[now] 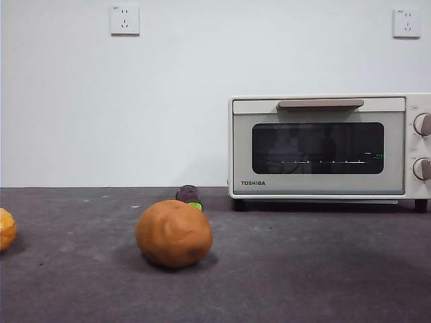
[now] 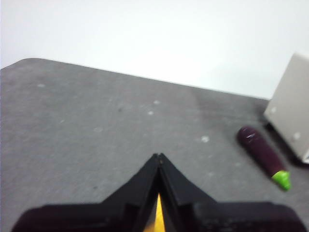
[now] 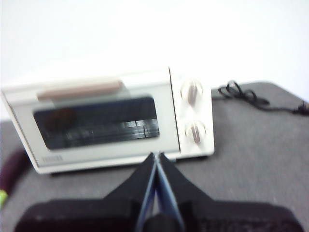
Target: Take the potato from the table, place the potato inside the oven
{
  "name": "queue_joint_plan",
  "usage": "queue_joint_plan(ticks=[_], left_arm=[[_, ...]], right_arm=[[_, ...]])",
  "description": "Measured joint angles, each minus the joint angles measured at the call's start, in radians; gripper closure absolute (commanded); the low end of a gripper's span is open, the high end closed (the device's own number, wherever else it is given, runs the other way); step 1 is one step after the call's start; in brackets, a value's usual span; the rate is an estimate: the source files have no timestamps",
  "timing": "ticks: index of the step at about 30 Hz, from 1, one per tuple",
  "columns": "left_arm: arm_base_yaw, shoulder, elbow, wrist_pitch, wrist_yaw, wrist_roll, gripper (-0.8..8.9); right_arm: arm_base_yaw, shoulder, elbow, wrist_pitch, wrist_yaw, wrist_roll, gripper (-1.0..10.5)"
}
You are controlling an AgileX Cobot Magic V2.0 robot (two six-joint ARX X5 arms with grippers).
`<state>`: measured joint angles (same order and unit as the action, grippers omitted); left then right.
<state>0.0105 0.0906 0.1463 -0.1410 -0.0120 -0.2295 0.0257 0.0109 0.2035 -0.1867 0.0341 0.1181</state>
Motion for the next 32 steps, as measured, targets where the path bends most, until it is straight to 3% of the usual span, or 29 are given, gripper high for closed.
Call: queue_joint_plan(ticks=[11,23,32], left_arm=[[0.0,0.24,0.238,0.0,0.037,-0.105,8.19],[-0.007,0.707,0.557,0.008,0.306,-0.265,8.18],[-0.104,1.032,0.824,0.007,0.461,-0.289,8.18]], right_arm=[[0.0,0.037,0.185,-0.05,-0.078,0.028,9.5],[0.0,0.319,0.528,-0.301,-0.078,0.029,9.5],[0.0,0.551,0.816,-0.511,-0.078,0.028,9.5]])
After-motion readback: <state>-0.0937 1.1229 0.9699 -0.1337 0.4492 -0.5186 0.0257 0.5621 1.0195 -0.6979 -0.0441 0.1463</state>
